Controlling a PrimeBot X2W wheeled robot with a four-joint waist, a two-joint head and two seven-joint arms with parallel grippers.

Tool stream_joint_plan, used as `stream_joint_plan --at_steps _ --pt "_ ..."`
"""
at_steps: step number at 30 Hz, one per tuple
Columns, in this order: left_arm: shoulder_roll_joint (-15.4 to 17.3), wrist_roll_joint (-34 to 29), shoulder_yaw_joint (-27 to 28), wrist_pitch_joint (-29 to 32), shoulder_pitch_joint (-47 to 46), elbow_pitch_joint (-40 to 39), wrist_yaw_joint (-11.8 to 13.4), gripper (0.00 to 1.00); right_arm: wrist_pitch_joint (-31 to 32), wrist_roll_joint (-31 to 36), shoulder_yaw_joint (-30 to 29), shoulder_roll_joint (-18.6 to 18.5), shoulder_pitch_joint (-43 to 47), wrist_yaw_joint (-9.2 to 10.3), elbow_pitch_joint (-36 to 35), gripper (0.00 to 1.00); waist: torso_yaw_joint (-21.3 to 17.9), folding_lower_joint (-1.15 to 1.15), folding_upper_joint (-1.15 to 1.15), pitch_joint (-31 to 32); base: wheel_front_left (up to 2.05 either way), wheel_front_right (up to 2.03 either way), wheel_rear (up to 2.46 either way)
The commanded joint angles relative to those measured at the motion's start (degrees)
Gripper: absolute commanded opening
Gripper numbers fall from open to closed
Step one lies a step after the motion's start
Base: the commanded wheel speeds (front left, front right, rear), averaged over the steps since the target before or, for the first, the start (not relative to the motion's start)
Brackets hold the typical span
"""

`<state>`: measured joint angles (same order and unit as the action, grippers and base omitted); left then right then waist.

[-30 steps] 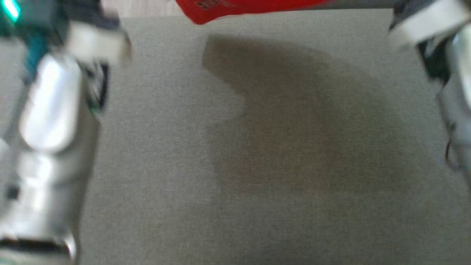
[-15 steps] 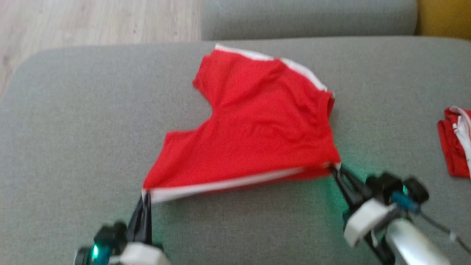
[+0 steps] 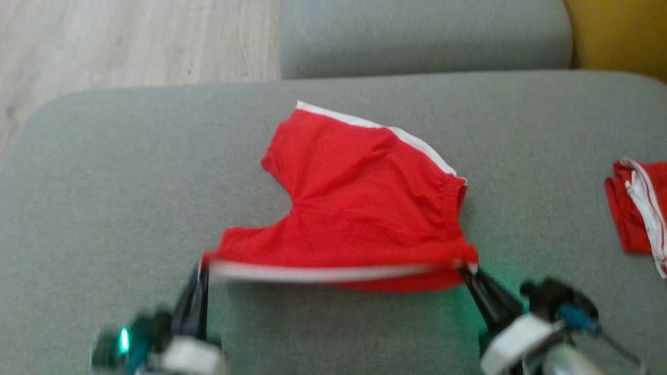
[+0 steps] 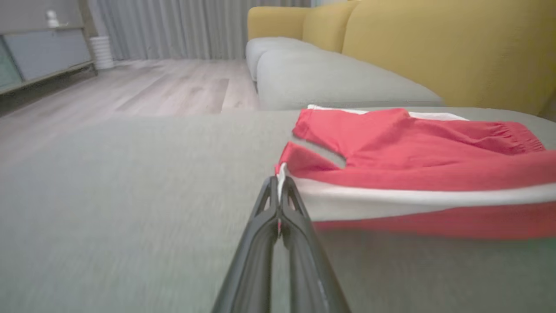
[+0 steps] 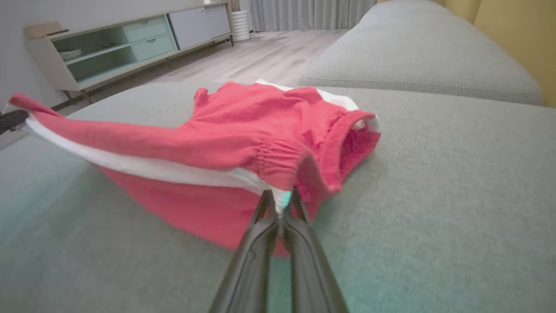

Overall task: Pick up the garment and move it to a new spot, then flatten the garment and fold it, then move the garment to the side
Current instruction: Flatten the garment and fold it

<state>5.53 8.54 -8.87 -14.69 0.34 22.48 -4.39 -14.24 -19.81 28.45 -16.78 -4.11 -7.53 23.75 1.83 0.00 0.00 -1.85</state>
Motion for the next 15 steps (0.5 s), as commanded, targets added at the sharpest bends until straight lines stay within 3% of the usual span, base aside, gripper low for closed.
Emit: stream_joint_plan --at_steps 1,10,15 --pt "1.3 -0.6 1.5 -0.3 -6.4 -0.9 -0.4 0.0 0.0 -0.7 0.4 -0.3 -4.4 0.04 -1.7 0.0 -1.2 0.0 0.0 -2.1 0.0 0.0 0.0" --pt "6.0 -1.9 -5.7 5.9 -35.7 11.0 -3.0 0.0 7.2 -11.3 -0.1 1.8 -19.7 0.04 1.8 0.0 -4.4 0.0 0.0 -12.5 0.0 0.0 0.0" --pt "8.5 1.5 -14.3 8.7 -46.8 17.1 -3.1 0.0 8.0 -14.9 2.3 2.5 -26.3 0.04 4.0 0.0 -6.5 0.0 0.0 -17.3 0.0 0.0 0.0"
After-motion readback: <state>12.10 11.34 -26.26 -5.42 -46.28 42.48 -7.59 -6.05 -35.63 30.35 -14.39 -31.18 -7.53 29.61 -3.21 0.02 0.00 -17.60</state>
